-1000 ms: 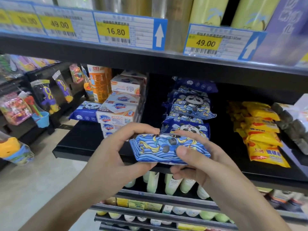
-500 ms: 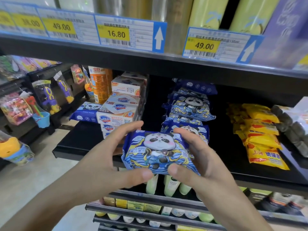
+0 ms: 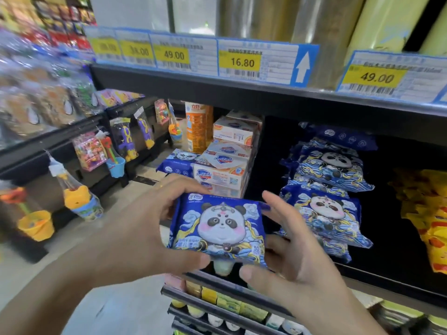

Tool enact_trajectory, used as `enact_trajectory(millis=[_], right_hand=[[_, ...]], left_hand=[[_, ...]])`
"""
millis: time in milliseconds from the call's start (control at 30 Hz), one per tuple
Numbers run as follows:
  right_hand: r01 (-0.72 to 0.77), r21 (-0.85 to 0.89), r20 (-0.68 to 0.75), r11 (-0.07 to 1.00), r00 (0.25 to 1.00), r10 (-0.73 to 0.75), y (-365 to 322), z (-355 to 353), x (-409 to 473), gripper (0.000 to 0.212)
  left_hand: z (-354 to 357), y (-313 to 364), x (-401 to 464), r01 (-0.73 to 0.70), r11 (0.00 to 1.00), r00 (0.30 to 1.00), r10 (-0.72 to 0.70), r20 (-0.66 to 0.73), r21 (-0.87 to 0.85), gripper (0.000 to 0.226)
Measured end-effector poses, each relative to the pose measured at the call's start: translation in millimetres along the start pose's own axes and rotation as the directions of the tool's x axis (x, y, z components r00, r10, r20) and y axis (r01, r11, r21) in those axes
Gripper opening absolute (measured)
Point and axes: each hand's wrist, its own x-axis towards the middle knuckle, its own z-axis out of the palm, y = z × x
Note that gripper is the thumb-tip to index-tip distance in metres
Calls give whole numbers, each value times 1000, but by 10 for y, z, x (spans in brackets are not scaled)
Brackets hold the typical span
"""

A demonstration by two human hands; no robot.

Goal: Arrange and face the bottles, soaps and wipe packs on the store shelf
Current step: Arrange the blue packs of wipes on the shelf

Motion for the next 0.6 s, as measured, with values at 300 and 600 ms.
enact_trajectory(millis=[300, 600], right_hand=[[-286, -670, -292, 685, 950, 111, 54, 385, 329, 73], [-476, -845, -412, 245, 870, 271, 213, 776, 669, 90]], left_hand=[[-831, -238, 15, 0, 998, 959, 17, -283, 60, 76], [-1510, -985, 825, 29, 997, 979, -43, -200, -74, 86]])
